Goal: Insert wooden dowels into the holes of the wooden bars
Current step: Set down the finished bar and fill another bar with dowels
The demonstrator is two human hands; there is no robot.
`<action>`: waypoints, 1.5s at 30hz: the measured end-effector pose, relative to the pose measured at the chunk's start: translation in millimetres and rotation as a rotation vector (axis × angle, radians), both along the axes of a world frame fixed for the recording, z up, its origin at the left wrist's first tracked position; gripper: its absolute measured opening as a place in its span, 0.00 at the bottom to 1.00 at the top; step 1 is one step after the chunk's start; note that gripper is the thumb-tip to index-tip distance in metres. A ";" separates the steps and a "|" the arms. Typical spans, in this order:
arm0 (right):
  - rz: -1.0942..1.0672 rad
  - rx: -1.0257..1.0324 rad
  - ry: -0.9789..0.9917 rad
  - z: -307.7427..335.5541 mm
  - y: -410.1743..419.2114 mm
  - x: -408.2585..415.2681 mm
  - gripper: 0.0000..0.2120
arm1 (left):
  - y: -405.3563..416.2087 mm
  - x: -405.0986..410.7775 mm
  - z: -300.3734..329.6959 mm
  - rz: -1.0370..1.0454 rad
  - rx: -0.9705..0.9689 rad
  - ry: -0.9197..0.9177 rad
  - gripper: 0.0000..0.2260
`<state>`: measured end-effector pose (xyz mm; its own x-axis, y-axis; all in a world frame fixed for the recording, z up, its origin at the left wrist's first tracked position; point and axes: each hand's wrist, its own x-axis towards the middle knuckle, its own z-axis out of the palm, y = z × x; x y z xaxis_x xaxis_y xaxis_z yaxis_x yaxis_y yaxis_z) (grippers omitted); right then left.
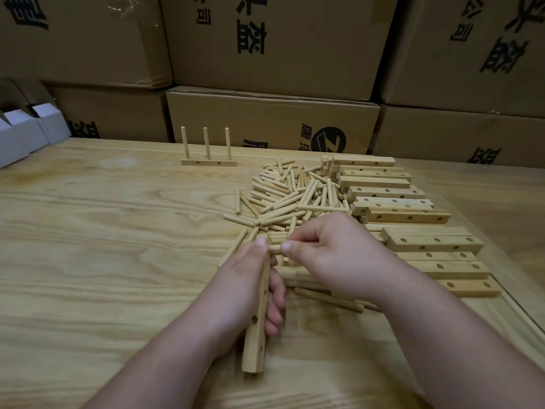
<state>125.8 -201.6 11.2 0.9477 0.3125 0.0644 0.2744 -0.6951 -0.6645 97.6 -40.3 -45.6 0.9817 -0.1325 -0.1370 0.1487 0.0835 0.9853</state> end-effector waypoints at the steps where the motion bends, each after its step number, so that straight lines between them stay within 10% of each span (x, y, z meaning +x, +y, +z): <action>1: -0.006 0.023 0.014 2.9 -2.1 0.7 0.09 | 0.4 0.2 -1.2 -0.011 -0.056 -0.010 0.20; 12: -0.130 0.303 -0.074 35.8 -32.2 3.9 0.16 | 7.8 9.1 -8.9 0.341 -0.168 -0.076 0.17; 17: 0.049 -0.511 0.112 22.1 -25.3 0.4 0.09 | 11.4 13.8 -2.8 0.444 -0.317 -0.006 0.18; 25: 0.108 -0.675 0.192 5.6 -14.1 0.5 0.05 | 11.3 11.8 0.3 0.408 -0.353 0.019 0.18; 45: 0.099 0.016 -0.108 11.8 -2.3 -4.0 0.03 | 11.3 0.4 -1.6 0.220 0.016 -0.176 0.22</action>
